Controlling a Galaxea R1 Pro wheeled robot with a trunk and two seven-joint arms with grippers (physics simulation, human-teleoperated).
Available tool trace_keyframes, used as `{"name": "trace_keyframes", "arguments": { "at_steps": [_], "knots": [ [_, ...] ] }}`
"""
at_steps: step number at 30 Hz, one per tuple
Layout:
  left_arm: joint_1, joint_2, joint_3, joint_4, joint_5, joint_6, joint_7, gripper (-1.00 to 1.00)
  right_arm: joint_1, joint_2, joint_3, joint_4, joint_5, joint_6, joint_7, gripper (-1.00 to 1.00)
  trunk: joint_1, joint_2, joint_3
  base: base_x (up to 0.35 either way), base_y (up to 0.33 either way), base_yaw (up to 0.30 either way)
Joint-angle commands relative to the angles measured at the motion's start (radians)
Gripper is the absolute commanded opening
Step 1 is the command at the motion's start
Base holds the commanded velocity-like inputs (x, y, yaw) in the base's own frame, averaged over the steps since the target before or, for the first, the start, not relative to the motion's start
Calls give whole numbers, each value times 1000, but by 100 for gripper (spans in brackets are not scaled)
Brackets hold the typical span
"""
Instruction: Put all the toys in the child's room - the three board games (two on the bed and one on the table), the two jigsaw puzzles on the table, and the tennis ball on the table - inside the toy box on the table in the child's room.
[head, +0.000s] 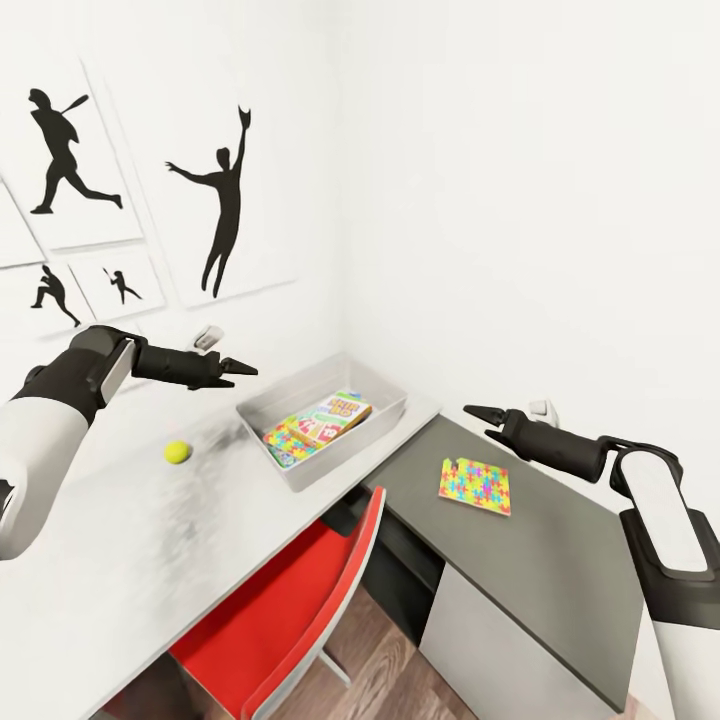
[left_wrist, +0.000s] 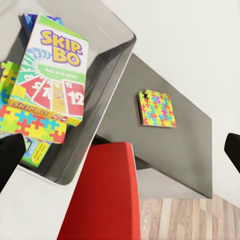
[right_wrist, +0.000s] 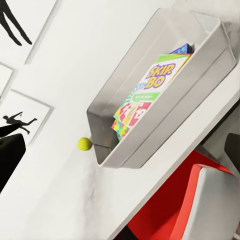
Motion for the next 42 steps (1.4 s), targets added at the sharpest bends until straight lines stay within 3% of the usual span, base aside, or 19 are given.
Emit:
{"name": "trace_keyframes", "arguments": {
  "at_steps": [1,42],
  "knots": [
    [-1,1,-7,0,10,6,2,100,-1,0,-1,-1,-4,4,-4,100,1,-2,0,0,0,0],
    [6,2,-8,0,11,9,1,100,2,2,0,0,-4,4,-3,100,1,-2,68,-20,0,45]
  ]
}}
